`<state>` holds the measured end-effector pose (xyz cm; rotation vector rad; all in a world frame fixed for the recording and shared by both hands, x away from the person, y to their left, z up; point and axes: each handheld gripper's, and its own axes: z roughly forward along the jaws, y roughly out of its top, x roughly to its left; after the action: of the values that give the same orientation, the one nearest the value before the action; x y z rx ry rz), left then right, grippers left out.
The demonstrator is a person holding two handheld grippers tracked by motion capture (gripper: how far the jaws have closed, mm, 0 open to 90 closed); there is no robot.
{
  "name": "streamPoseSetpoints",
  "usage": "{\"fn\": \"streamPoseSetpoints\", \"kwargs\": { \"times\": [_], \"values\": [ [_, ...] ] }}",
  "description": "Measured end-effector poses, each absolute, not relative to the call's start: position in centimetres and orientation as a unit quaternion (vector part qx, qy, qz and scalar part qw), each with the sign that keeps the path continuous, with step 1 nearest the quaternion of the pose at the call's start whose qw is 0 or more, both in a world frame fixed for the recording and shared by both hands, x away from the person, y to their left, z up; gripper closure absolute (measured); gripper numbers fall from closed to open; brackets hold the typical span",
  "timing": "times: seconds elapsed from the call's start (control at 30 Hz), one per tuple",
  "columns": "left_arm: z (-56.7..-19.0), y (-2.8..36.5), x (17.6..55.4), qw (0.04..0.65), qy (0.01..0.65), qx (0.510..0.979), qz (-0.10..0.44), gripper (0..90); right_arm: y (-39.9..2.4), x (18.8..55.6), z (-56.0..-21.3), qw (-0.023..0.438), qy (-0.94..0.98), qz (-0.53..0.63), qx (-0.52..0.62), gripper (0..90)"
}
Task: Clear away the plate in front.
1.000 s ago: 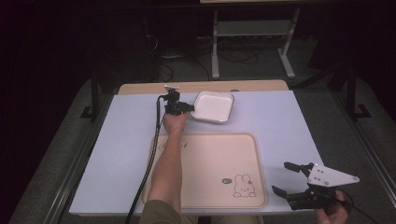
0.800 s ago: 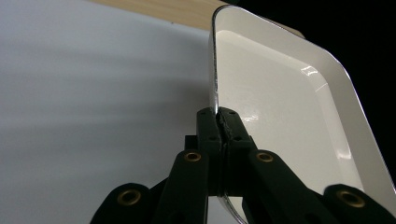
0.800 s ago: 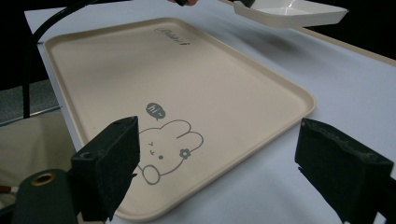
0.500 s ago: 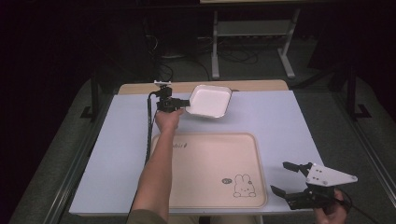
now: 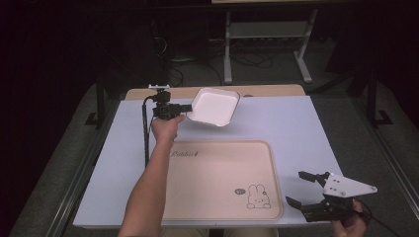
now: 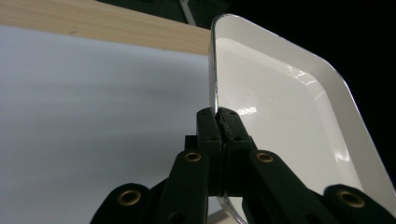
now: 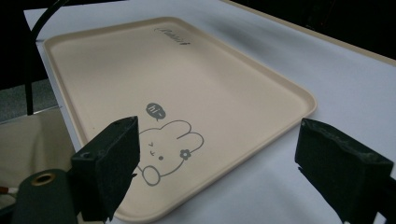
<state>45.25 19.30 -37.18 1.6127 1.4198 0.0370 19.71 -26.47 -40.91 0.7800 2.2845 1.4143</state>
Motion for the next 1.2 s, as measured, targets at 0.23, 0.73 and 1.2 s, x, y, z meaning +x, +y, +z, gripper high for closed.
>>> {"fn": "streamPoseSetpoints", "kwargs": {
  "times": [0.23, 0.73, 1.2],
  "values": [
    [-37.1, 20.3, 43.9, 0.487, 0.573, 0.66, 0.008, 88.8, -26.3, 19.7, -40.9, 0.171, 0.806, 0.495, 0.274, 13.1],
    [-36.3, 21.5, 40.5, 0.497, 0.549, 0.673, 0.002, 88.8, -26.5, 19.7, -40.9, 0.172, 0.804, 0.499, 0.275, 13.1],
    [-38.0, 23.5, 36.7, 0.486, 0.547, 0.682, -0.009, 88.8, -26.2, 19.7, -40.9, 0.168, 0.807, 0.496, 0.272, 13.1]
  ]
}}
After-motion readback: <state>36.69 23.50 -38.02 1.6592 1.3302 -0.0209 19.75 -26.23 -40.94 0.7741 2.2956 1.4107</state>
